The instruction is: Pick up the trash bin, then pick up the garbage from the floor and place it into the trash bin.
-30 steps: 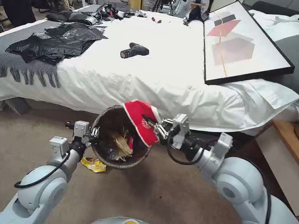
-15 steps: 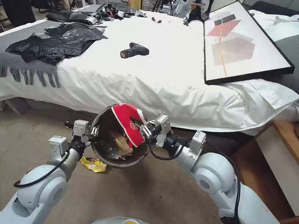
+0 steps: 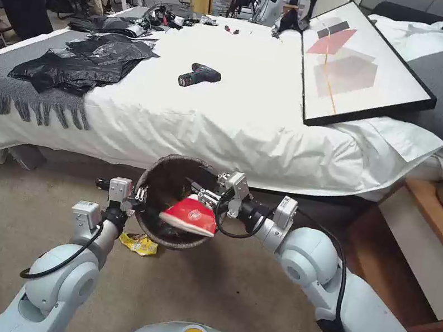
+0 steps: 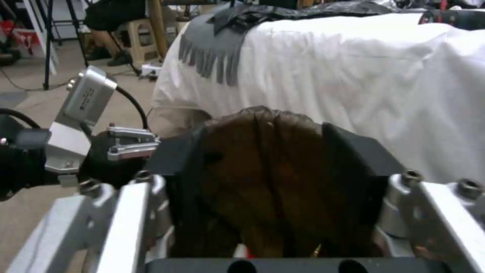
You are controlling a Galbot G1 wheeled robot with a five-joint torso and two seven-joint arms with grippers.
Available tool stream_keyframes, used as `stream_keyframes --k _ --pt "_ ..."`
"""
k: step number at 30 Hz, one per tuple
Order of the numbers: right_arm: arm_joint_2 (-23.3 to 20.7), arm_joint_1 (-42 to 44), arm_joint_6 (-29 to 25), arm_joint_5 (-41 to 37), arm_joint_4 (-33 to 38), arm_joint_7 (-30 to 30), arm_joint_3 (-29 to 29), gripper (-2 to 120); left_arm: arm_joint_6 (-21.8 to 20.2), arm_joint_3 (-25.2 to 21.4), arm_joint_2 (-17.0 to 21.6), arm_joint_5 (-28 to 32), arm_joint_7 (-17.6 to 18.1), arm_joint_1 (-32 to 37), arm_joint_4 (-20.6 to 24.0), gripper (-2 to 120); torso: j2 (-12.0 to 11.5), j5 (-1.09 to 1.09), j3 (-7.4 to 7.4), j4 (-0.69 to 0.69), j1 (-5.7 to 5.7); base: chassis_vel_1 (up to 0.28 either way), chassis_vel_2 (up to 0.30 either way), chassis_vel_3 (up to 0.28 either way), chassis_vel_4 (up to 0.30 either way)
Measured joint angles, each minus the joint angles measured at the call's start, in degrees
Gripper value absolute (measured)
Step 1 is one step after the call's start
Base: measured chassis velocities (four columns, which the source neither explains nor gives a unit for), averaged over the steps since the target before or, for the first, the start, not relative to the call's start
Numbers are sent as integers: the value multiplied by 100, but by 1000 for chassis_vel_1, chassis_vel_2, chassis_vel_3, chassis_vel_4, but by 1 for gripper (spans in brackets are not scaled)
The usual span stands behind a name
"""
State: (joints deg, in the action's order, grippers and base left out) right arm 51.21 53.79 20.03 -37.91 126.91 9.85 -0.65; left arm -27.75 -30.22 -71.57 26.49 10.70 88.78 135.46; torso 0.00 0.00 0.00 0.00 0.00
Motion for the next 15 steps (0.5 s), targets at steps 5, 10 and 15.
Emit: stream_keyframes --k 5,10,15 --pt "45 -34 5 35 6 -14 -55 80 5 22 1 -5 -9 15 6 6 0 0 0 0 0 0 0 0 0" --pt "63 -18 -5 31 91 -20 39 98 14 14 10 -6 -10 26 9 6 0 0 0 0 0 0 0 0 0" --pt "-23 90 -9 -222 434 -22 484 100 19 6 20 -5 -9 54 22 6 0 1 0 1 0 0 0 0 0"
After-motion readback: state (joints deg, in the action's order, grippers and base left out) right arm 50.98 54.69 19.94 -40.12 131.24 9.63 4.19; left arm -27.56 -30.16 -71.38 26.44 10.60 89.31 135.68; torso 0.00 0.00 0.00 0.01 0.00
